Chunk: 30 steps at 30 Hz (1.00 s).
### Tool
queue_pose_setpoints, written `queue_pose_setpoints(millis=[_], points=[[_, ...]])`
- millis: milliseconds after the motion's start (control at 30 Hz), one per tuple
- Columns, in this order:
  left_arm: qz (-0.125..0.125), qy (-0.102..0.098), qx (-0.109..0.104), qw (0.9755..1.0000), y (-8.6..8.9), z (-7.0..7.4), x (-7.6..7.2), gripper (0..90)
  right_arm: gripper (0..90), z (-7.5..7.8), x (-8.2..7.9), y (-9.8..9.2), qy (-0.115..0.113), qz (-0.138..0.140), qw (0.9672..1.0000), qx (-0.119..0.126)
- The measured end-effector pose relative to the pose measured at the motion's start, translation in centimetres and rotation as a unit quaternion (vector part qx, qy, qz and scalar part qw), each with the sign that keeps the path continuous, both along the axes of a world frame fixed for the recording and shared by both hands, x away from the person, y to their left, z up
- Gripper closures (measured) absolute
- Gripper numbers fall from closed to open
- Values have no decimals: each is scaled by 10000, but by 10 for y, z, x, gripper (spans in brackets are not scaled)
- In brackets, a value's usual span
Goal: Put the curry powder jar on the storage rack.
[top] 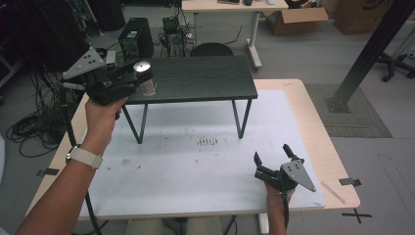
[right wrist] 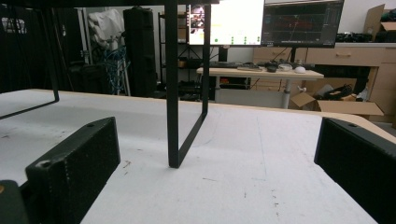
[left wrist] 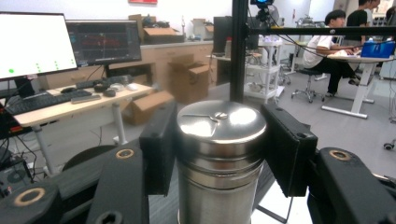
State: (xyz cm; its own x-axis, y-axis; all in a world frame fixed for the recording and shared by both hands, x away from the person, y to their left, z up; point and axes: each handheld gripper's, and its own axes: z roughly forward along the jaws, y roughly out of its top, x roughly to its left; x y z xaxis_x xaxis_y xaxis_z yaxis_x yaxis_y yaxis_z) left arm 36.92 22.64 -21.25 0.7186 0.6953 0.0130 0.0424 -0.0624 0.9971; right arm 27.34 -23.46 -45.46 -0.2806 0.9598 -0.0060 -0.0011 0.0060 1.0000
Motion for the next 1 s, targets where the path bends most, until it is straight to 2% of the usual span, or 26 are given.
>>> queue_pose_setpoints(millis=[400,633,833,1000], points=[[-134,36,129,9998,-36,8,34,492,0,0,0,0,12,-1,10000,1],[-175,18,96,9998,-54,12,48,492,0,0,0,0,-6,2,10000,12],[-159,89,185,9997,-66,8,59,492,0,0,0,0,-7,0,10000,19],[-61,175,365,9992,-78,1,68,491,0,0,0,0,-8,1,10000,20]])
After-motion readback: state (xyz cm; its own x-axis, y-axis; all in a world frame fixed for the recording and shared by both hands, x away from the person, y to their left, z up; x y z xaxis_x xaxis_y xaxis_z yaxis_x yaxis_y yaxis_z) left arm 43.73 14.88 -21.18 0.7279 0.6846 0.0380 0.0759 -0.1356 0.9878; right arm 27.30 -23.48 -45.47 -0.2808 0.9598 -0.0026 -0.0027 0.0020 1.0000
